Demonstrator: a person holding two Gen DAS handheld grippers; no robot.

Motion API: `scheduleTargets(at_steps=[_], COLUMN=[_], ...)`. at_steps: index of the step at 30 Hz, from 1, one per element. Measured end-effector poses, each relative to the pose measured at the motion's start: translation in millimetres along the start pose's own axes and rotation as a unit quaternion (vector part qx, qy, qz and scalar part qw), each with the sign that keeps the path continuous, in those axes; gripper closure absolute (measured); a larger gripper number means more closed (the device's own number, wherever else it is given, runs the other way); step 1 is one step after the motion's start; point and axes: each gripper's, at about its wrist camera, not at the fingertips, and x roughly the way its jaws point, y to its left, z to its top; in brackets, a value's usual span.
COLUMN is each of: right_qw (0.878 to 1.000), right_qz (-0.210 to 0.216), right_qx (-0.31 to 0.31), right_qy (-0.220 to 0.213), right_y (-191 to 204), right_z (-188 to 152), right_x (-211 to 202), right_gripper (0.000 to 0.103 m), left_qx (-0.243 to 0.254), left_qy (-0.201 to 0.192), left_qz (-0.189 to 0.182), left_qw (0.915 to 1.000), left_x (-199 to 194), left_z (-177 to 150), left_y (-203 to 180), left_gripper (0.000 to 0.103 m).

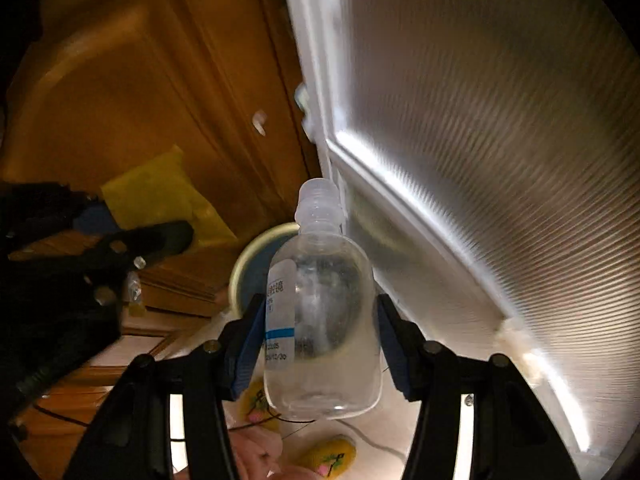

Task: Collect trash
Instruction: 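Carry the packet and bottle down over the floor bin and open both tools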

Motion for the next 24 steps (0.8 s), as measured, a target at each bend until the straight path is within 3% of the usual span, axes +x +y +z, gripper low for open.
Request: scheduleTargets(at_steps=[5, 9, 13, 16, 24], right_qw=[1.000, 1.000, 1.000, 1.000, 0.999], right_qz=[0.006, 0.006, 0.010, 0.017, 0.027], right_qx=[0.018, 0.017, 0.017, 0.017, 0.020], right_qy=[0.013, 0.019, 0.014, 0.010, 0.007], right_y=[-10, -11, -8, -12, 0], right_z=[-11, -16, -19, -19, -11], right_x=[48, 66, 63, 59, 41], right_gripper=[0.047, 0.038, 0.037, 0.030, 0.029], left_qx=[0.009, 0.015, 0.018, 0.019, 0.005], left_qy=[0.010, 0.025, 0.027, 0.022, 0.013], left_qz=[0.003, 0.000, 0.003, 0.007, 0.011], left_qw=[0.9999, 0.9996, 0.9995, 0.9996, 0.9998], left_x=[41, 55, 57, 54, 34], left_z=[-6, -4, -6, -3, 1], left_y=[2, 2, -1, 1, 9], left_gripper=[0.047, 0.046, 0.042, 0.041, 0.040])
